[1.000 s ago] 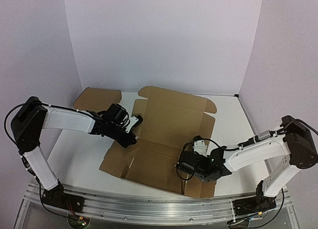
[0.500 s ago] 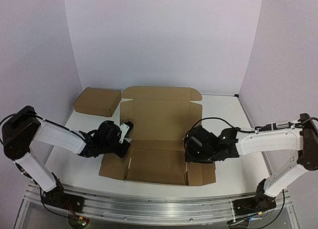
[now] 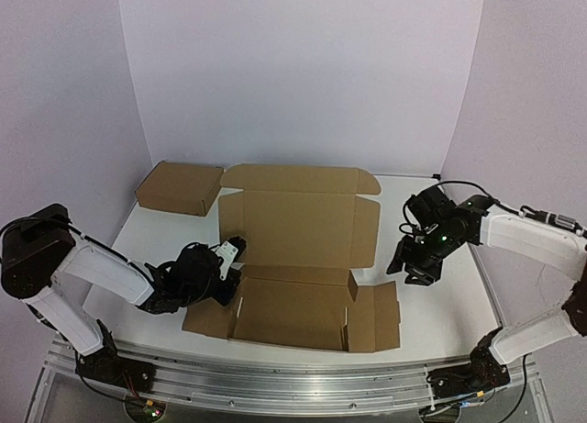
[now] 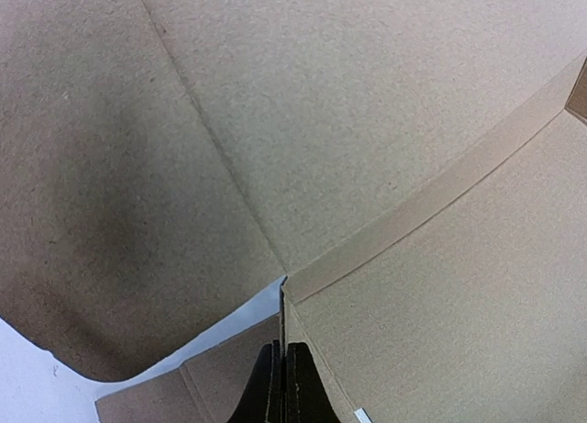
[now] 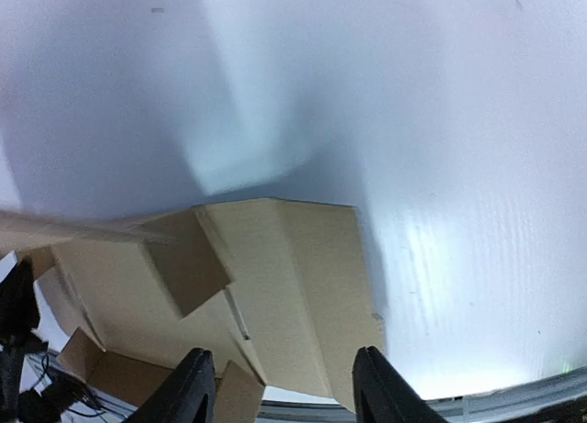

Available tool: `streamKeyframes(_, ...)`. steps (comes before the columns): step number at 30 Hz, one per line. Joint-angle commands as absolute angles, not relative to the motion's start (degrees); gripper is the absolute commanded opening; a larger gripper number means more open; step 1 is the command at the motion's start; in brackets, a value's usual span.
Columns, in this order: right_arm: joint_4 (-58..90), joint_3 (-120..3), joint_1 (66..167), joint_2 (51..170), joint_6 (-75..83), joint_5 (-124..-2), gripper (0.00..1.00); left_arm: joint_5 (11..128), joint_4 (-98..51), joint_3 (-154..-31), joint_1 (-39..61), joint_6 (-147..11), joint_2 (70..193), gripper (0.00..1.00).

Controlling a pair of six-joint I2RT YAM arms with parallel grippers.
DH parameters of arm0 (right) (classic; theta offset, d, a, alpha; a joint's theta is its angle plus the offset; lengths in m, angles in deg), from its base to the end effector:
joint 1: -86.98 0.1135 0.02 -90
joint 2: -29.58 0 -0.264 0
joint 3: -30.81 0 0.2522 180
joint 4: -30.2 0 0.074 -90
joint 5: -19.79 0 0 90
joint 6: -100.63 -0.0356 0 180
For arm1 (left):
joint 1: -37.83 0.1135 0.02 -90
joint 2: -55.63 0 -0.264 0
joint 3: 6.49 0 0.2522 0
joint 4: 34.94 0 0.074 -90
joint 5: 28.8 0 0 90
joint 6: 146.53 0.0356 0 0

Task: Fold the paper box

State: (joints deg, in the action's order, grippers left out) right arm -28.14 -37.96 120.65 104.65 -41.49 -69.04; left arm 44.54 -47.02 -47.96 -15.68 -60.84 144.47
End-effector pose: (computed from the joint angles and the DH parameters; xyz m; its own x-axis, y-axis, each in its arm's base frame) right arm 0.2073 0.1390 0.2419 -0.9050 0.3453 -0.2484 0.2488 0.9033 0.3494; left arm 0.1710 -0.2140 0.1294 -0.3900 0.4062 -0.8264 0.6034 0.7906 0.1038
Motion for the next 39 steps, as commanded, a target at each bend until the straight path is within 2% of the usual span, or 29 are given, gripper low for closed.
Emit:
streamKeyframes(1,-32.8,-35.2,112.0,108.3,-32.5,-60.5,0.44,42.2,-50.9,-47.1,-15.7,-60.1,143.3,0.0)
streamKeyframes(7,-25.8,-21.6,107.6,106.3,-31.6,-51.3,0.37,42.4,-51.6,-46.4,-15.7,-59.9,142.9,0.0)
streamKeyframes(11,-6.5,-11.1,107.8,105.2,-37.9,-41.9,0.37,42.5,-51.7,-46.6,-15.7,-59.9,143.9,0.0)
streamKeyframes(18,32.6,6.2,109.0,105.5,-51.7,-35.9,0.42,42.8,-51.5,-46.8,-15.7,-59.8,144.6,0.0)
streamKeyframes(25,55.8,9.9,110.4,109.8,-57.0,-34.9,0.53,43.4,-51.2,-47.5,-15.7,-59.6,145.7,0.0)
streamKeyframes(30,59.6,7.3,115.5,112.0,-56.2,-36.3,0.61,43.3,-51.0,-47.8,-15.8,-59.4,146.0,0.0)
streamKeyframes(39,58.1,6.5,120.4,106.7,-55.9,-43.7,0.68,43.5,-50.9,-48.0,-15.8,-59.3,146.3,0.0)
